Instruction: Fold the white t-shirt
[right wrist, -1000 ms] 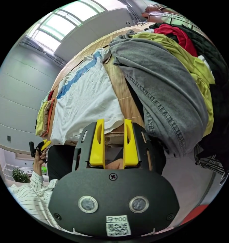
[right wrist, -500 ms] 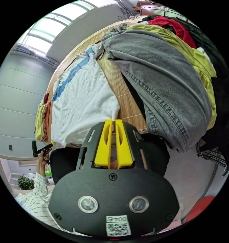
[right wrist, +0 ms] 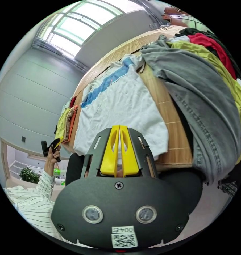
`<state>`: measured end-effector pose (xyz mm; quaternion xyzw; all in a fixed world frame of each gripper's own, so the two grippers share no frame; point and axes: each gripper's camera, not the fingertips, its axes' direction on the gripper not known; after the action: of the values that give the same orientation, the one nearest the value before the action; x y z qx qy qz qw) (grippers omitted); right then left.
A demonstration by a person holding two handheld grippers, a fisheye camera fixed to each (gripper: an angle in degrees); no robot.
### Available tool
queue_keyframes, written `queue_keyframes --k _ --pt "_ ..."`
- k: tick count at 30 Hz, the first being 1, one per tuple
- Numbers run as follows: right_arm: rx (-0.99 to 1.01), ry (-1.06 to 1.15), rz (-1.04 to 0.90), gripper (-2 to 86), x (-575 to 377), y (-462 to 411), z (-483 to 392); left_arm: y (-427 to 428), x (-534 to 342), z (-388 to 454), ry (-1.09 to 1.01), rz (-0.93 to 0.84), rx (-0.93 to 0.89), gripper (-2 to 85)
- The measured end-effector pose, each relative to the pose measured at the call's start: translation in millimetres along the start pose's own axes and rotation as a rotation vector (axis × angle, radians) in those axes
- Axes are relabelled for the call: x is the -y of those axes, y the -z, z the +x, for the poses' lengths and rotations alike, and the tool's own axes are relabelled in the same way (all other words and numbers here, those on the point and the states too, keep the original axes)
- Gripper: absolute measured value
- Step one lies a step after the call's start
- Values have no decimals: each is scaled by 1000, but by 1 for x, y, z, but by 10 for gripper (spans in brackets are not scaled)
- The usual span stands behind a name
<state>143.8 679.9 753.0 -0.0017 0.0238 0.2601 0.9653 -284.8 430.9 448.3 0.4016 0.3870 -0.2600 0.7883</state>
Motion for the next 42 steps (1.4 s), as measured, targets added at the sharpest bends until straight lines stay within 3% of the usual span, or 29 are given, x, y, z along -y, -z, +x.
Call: queue_keyframes --k 6,13,23,27,30,35,42 --pt "91 119 -88 -7 46 -64 -21 -69 92 -23 73 5 84 72" --pt "171 243 -47 -7 96 -108 -22 -143 214 -98 367 63 -32 124" --pt "264 304 -36 -7 102 -139 1 -216 307 -109 409 55 221 141" --pt "300 261 -30 -7 106 -143 14 -241 317 -95 369 26 323 124" --pt "302 260 -30 -7 107 -146 16 -261 313 -90 352 2 373 58" --pt "305 256 -28 -7 111 -149 20 -235 260 -78 403 338 302 35" --pt "336 226 -31 -7 116 -154 29 -239 219 -17 204 456 395 28"
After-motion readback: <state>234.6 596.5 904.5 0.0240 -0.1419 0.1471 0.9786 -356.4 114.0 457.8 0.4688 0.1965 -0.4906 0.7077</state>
